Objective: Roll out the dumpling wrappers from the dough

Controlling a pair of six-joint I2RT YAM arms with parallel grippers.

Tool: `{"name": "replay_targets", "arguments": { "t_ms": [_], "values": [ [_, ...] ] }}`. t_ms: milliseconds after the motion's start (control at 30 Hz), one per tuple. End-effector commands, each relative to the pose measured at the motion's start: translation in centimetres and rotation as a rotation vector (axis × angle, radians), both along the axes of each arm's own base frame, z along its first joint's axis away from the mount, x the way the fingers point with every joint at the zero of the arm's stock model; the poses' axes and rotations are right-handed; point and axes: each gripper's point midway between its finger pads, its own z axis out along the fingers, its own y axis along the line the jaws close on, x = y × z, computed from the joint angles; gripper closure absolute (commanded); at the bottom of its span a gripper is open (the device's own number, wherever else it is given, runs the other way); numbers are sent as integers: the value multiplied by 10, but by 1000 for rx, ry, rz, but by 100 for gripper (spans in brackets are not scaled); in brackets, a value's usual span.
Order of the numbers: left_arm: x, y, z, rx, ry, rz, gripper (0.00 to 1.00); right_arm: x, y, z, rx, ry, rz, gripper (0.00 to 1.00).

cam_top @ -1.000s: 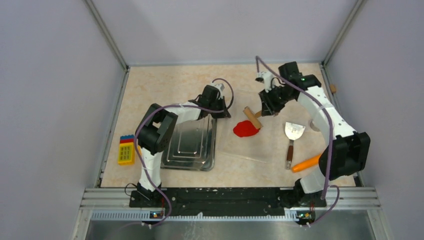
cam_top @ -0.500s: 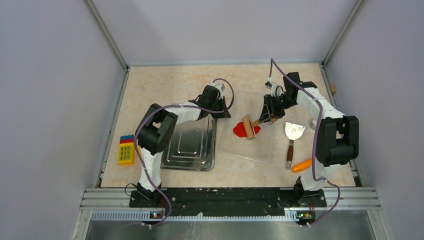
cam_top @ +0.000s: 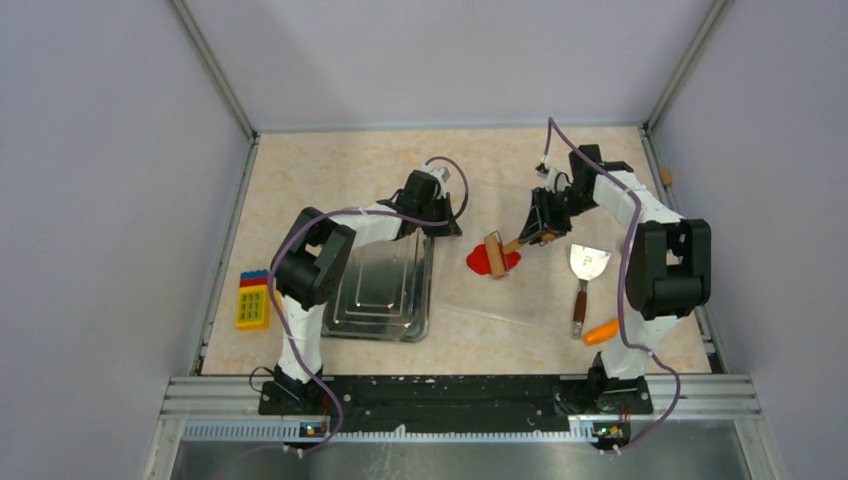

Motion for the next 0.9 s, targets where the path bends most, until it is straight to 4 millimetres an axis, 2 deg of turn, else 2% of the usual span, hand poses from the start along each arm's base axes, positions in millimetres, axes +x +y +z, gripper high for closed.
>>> {"name": "replay_targets", "arguments": {
  "t_ms": [0, 200, 633, 867],
  "values": [
    [-14, 27, -48, 144, 88, 15, 100, 9, -47, -73, -317, 39, 7, 100],
    [-14, 27, -47, 146, 82, 15, 100, 13, -45, -89, -339, 73, 32, 100],
    [-14, 26, -46, 137, 82, 11, 100, 8, -18, -115, -329, 129, 95, 100],
    [-17, 26, -48, 131, 95, 11, 100, 9, -11, -125, -338, 145, 115, 100]
  ]
}}
